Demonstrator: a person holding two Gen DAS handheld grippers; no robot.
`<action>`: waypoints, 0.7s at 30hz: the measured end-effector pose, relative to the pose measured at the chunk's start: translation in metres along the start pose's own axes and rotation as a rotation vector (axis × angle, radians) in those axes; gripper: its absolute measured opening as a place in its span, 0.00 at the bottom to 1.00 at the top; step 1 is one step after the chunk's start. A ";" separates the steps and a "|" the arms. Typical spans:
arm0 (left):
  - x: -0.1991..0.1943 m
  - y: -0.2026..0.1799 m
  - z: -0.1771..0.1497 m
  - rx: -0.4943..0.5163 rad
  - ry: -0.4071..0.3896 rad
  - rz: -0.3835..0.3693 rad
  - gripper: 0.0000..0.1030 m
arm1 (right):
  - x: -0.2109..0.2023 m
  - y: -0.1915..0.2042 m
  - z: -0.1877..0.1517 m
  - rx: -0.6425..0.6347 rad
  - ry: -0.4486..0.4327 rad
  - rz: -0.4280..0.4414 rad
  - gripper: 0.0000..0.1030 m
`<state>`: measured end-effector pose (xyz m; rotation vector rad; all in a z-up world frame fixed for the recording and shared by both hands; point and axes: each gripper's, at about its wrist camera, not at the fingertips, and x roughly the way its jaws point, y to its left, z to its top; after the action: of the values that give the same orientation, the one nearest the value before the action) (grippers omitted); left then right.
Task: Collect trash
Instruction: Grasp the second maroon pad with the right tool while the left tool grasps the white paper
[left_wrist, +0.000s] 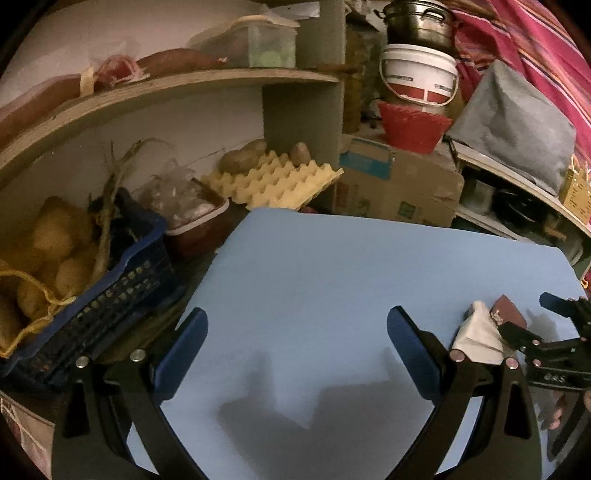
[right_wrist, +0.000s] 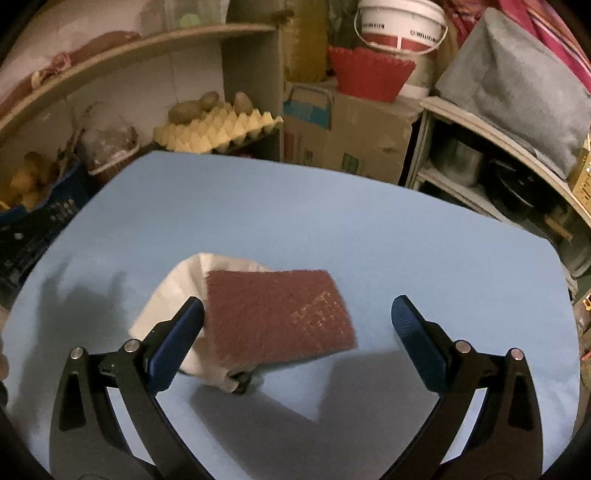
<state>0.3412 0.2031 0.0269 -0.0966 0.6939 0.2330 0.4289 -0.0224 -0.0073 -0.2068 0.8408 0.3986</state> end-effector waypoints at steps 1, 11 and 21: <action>0.000 0.002 0.000 -0.009 0.001 -0.002 0.93 | 0.004 -0.001 0.000 0.001 0.007 0.007 0.96; 0.003 -0.004 0.003 -0.040 0.024 -0.053 0.93 | 0.017 -0.011 -0.001 0.004 0.046 0.067 0.84; 0.009 -0.046 0.000 0.020 0.049 -0.106 0.93 | -0.011 -0.030 -0.007 0.024 -0.024 0.040 0.82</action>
<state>0.3589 0.1602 0.0214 -0.1198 0.7376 0.1228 0.4304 -0.0552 -0.0026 -0.1629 0.8264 0.4272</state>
